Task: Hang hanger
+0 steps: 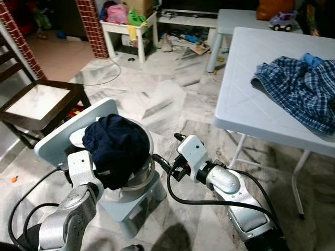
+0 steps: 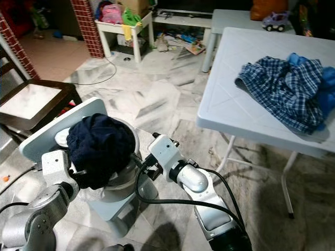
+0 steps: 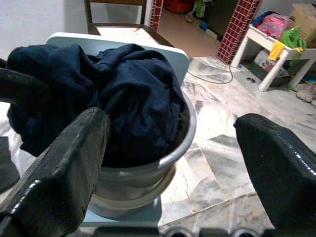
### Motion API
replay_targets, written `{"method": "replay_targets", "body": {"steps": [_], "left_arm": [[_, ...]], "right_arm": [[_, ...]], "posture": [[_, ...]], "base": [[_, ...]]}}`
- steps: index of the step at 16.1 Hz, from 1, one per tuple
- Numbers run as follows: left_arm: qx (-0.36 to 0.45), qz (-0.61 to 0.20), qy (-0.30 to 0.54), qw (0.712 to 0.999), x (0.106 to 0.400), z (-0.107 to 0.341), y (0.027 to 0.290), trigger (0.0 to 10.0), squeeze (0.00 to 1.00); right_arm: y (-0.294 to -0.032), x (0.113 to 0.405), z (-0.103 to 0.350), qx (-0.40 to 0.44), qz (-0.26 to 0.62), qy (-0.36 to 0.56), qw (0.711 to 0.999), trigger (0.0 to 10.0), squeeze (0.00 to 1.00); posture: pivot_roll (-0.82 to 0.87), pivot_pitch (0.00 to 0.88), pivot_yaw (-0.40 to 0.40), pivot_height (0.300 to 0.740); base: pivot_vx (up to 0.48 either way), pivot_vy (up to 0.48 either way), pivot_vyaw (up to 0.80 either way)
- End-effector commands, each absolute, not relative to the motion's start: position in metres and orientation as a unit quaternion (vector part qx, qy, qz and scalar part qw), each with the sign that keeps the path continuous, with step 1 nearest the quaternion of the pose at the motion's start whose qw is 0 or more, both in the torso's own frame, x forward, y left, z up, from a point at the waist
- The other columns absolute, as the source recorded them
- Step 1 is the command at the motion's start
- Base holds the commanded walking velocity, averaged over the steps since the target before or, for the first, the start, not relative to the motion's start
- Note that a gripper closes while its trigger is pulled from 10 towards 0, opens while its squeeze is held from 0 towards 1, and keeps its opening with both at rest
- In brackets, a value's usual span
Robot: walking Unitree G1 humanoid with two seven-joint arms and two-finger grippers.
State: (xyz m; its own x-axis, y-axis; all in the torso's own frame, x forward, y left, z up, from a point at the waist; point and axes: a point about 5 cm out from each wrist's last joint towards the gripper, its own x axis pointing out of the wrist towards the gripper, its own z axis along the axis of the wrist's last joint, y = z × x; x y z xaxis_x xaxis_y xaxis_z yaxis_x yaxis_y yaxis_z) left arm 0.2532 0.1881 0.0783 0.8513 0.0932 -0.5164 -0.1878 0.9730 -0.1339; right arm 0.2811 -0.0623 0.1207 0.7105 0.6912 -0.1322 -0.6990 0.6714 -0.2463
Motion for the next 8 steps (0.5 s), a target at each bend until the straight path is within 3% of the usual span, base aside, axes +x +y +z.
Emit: {"method": "replay_targets", "body": {"steps": [1, 3, 5, 8], "left_arm": [[-0.059, 0.054, 0.258, 0.963, 0.253, 0.079, 0.185, 10.0, 0.00], [-0.035, 0.033, 0.243, 0.969, 0.253, 0.084, 0.181, 10.0, 0.00], [-0.065, 0.027, 0.213, 0.974, 0.257, 0.093, 0.172, 10.0, 0.00], [-0.014, -0.013, 0.213, 0.977, 0.251, 0.095, 0.164, 10.0, 0.00]], "right_arm": [[-0.060, 0.281, 0.121, -0.140, 0.384, 0.010, 0.913, 10.0, 0.00], [-0.061, 0.282, 0.121, -0.140, 0.382, 0.009, 0.913, 10.0, 0.00], [-0.060, 0.282, 0.120, -0.141, 0.385, 0.008, 0.912, 10.0, 0.00], [-0.061, 0.284, 0.121, -0.144, 0.386, 0.006, 0.911, 10.0, 0.00]], "posture": [[-0.04, 0.067, 0.038, 0.740], [-0.04, 0.064, 0.036, 0.740], [-0.03, 0.060, 0.034, 0.740], [-0.03, 0.059, 0.033, 0.740]], "base": [[0.000, 0.000, 0.00], [0.000, 0.000, 0.00], [0.000, 0.000, 0.00], [0.000, 0.000, 0.00]]}}
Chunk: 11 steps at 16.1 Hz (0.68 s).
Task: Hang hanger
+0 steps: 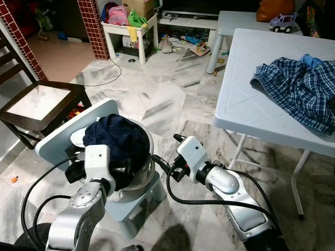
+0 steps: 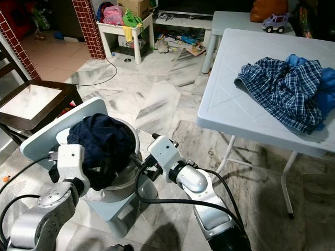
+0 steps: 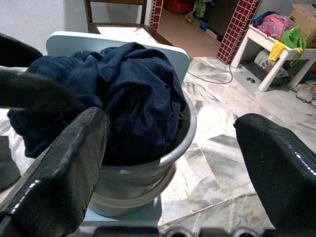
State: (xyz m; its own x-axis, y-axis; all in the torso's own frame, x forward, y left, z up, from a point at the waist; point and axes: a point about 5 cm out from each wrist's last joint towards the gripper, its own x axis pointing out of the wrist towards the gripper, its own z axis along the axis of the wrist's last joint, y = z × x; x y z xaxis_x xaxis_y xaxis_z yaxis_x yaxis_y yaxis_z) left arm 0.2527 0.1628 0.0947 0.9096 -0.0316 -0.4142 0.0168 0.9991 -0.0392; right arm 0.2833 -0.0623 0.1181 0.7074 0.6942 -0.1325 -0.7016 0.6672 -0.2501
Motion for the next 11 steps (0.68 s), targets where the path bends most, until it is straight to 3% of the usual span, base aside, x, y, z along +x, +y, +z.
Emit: {"method": "replay_targets", "body": {"steps": [1, 7, 11], "left_arm": [[0.015, -0.017, 0.214, 0.976, 0.243, 0.093, 0.167, 10.0, 0.00], [0.113, -0.042, 0.197, 0.973, 0.213, 0.096, 0.182, 10.0, 0.00], [0.119, -0.051, 0.161, 0.978, 0.223, 0.105, 0.171, 10.0, 0.00]], "right_arm": [[-0.063, 0.286, 0.121, -0.146, 0.384, 0.006, 0.912, 10.0, 0.00], [-0.065, 0.290, 0.120, -0.148, 0.381, 0.005, 0.913, 10.0, 0.00], [-0.066, 0.292, 0.121, -0.151, 0.382, 0.003, 0.912, 10.0, 0.00]], "posture": [[-0.03, 0.061, 0.033, 0.740], [-0.01, 0.060, 0.026, 0.740], [-0.02, 0.057, 0.019, 0.740]], "base": [[0.000, 0.000, 0.00], [0.000, 0.000, 0.00], [0.000, 0.000, 0.00]]}}
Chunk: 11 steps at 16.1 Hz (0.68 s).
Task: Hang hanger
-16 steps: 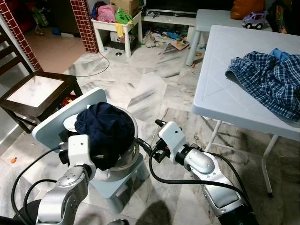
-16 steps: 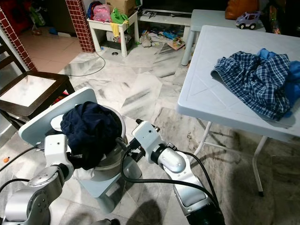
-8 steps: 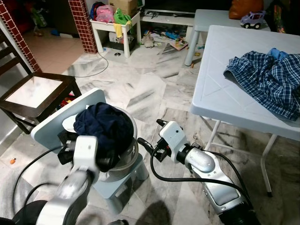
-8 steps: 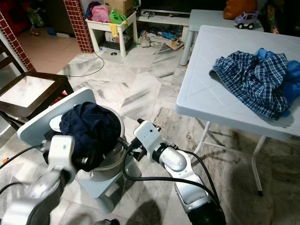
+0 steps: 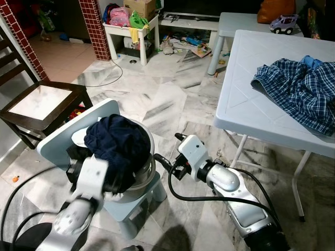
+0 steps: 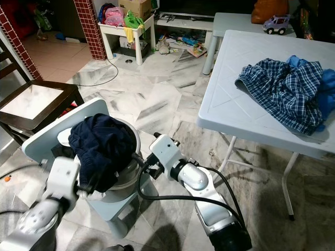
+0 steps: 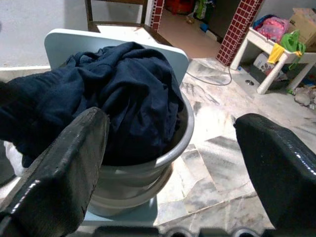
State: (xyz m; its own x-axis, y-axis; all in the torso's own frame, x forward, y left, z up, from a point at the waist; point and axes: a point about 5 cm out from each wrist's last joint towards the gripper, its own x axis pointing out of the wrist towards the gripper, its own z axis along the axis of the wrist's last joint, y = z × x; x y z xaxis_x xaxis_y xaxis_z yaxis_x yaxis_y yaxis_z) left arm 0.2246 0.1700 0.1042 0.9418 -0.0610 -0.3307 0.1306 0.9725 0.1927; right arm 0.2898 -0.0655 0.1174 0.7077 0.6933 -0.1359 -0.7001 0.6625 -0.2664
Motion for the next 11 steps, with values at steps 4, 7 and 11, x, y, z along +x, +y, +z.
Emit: {"method": "replay_targets", "body": {"steps": [4, 7, 11], "left_arm": [[0.024, -0.052, 0.126, 0.990, 0.252, 0.113, 0.145, 10.0, 0.00], [0.019, -0.044, 0.097, 0.994, 0.265, 0.119, 0.135, 10.0, 0.00], [0.022, -0.032, 0.090, 0.995, 0.265, 0.116, 0.136, 10.0, 0.00]], "right_arm": [[-0.069, 0.291, 0.124, -0.131, 0.367, -0.005, 0.921, 10.0, 0.00], [-0.080, 0.300, 0.125, -0.070, 0.298, 0.010, 0.952, 10.0, 0.00], [-0.093, 0.305, 0.124, -0.022, 0.245, 0.023, 0.969, 10.0, 0.00]], "posture": [[-0.04, 0.046, 0.004, 0.740], [-0.05, 0.032, 0.010, 0.740], [-0.05, 0.014, 0.021, 0.740]], "base": [[0.000, 0.000, 0.00], [0.000, 0.000, 0.00], [0.000, 0.000, 0.12]]}}
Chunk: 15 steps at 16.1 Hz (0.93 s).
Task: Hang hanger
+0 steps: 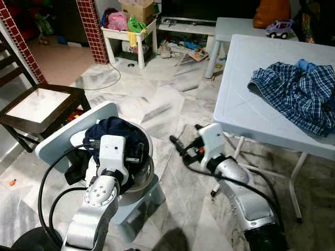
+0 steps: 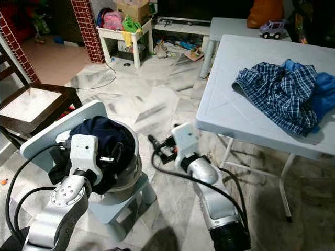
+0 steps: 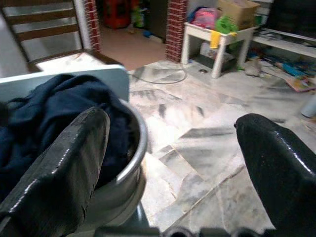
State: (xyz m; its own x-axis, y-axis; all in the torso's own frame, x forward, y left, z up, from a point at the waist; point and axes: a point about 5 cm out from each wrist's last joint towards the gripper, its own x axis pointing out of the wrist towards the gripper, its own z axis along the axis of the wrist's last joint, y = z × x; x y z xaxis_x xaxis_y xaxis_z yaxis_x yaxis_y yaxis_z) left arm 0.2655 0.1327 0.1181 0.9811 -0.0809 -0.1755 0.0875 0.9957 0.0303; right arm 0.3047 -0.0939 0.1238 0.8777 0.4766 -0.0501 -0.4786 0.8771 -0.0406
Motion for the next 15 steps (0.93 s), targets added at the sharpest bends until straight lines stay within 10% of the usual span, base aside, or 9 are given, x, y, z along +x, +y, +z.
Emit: {"method": "replay_targets", "body": {"steps": [1, 15], "left_arm": [[0.038, -0.015, 0.069, 0.997, 0.265, 0.122, 0.144, 10.0, 0.00], [0.140, 0.080, -0.043, 0.986, 0.232, 0.121, 0.189, 10.0, 0.00]], "right_arm": [[-0.095, 0.309, 0.125, -0.005, 0.226, 0.024, 0.974, 10.0, 0.00], [-0.168, 0.302, 0.114, 0.022, 0.051, 0.029, 0.998, 10.0, 0.00]], "posture": [[-0.04, 0.006, 0.019, 0.740], [-0.06, 0.000, 0.048, 0.740]], "base": [[0.000, 0.000, 0.55], [0.000, 0.000, 0.04]]}}
